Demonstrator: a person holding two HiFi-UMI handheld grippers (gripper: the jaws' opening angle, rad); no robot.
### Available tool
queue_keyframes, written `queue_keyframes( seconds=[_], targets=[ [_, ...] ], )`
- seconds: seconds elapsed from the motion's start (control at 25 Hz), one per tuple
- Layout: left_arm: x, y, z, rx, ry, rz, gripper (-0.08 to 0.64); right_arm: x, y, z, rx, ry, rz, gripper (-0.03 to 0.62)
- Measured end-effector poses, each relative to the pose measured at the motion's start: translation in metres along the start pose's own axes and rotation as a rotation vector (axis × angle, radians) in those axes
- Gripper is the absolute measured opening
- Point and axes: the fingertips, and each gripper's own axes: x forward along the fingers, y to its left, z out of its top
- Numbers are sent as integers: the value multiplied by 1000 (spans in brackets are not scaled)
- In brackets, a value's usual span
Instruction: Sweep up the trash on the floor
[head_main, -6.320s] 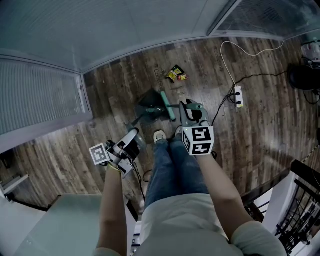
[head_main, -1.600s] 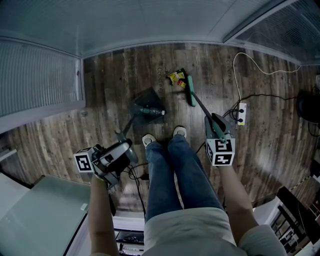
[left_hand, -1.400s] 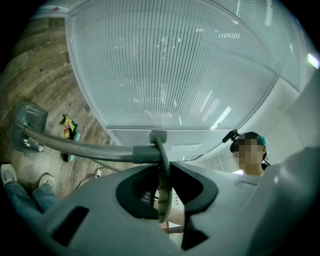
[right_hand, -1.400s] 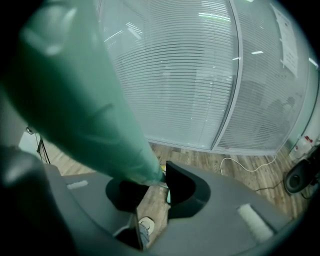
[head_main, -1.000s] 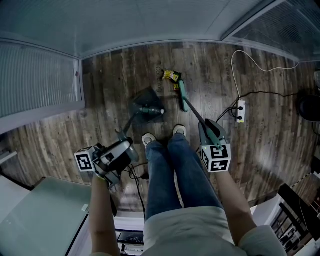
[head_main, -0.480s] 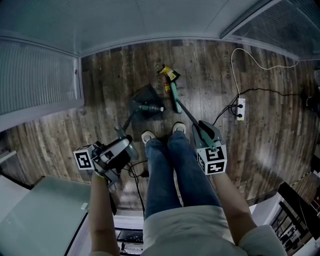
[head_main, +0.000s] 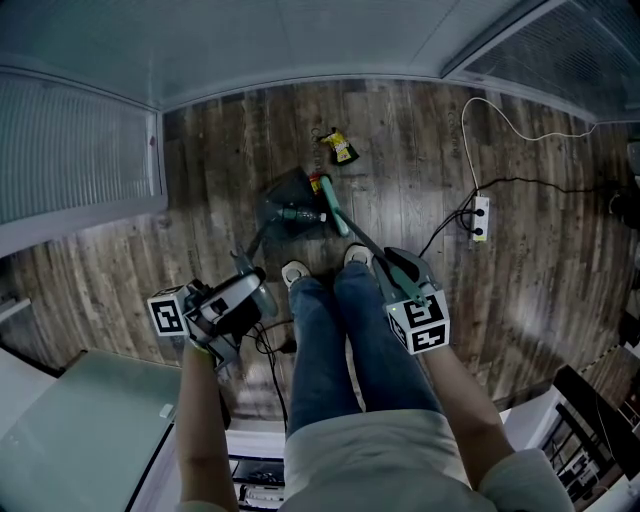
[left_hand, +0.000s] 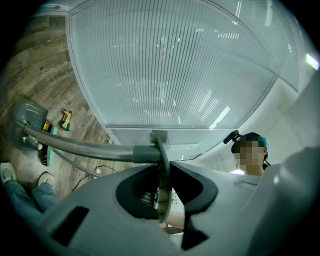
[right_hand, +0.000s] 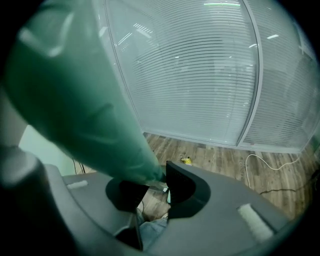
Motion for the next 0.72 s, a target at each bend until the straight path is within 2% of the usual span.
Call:
queue_keyframes(
  seconds=[0.2,0.48,0.72],
  targets=[
    [3,-4,1,-2,-6,-11,72,2,15,0,-37,11,56,96],
    [3,-2,0,-10,-8,-16,72,3,30,6,-146,8,139,97],
    [-1,0,1,-11,-18,-8,72,0,27,11,-185,4,191,97]
  ],
)
